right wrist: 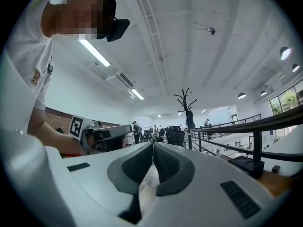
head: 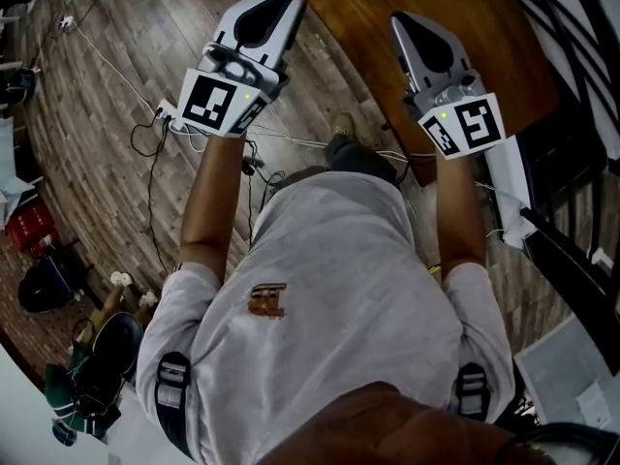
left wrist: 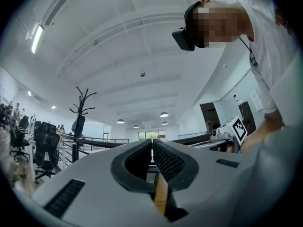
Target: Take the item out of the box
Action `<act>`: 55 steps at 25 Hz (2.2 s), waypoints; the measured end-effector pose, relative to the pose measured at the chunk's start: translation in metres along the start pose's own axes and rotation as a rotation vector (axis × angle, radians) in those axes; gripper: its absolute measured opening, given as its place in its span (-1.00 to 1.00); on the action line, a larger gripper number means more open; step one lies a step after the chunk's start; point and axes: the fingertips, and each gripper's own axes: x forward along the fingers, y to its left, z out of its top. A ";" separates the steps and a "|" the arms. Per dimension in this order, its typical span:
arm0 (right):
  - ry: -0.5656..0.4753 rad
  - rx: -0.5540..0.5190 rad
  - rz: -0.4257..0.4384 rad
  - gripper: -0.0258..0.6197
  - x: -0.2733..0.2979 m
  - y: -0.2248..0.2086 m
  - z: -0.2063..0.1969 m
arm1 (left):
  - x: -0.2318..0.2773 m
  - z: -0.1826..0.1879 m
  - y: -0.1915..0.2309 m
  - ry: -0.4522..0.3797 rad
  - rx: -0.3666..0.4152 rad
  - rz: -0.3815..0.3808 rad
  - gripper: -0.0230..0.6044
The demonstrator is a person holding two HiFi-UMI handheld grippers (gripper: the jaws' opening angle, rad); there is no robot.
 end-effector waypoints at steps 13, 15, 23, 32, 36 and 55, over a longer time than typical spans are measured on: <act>0.001 0.033 0.021 -0.82 0.045 -0.090 -0.009 | 0.094 -0.030 0.048 0.025 -0.003 -0.005 -0.85; 0.004 0.034 0.012 -0.83 0.053 -0.098 -0.010 | 0.102 -0.034 0.054 0.033 -0.004 -0.011 -0.85; 0.021 0.030 -0.046 -0.83 0.080 -0.120 -0.013 | 0.129 -0.043 0.079 0.037 -0.016 -0.076 -0.85; 0.054 0.029 -0.185 -0.82 0.120 -0.154 -0.023 | 0.168 -0.068 0.130 0.071 -0.007 -0.202 -0.85; 0.071 0.025 -0.248 -0.83 0.135 -0.165 -0.026 | 0.182 -0.077 0.146 0.088 0.009 -0.273 -0.85; 0.134 0.025 -0.388 -0.83 0.163 -0.211 -0.045 | 0.252 -0.141 0.156 0.242 0.231 -0.689 -0.84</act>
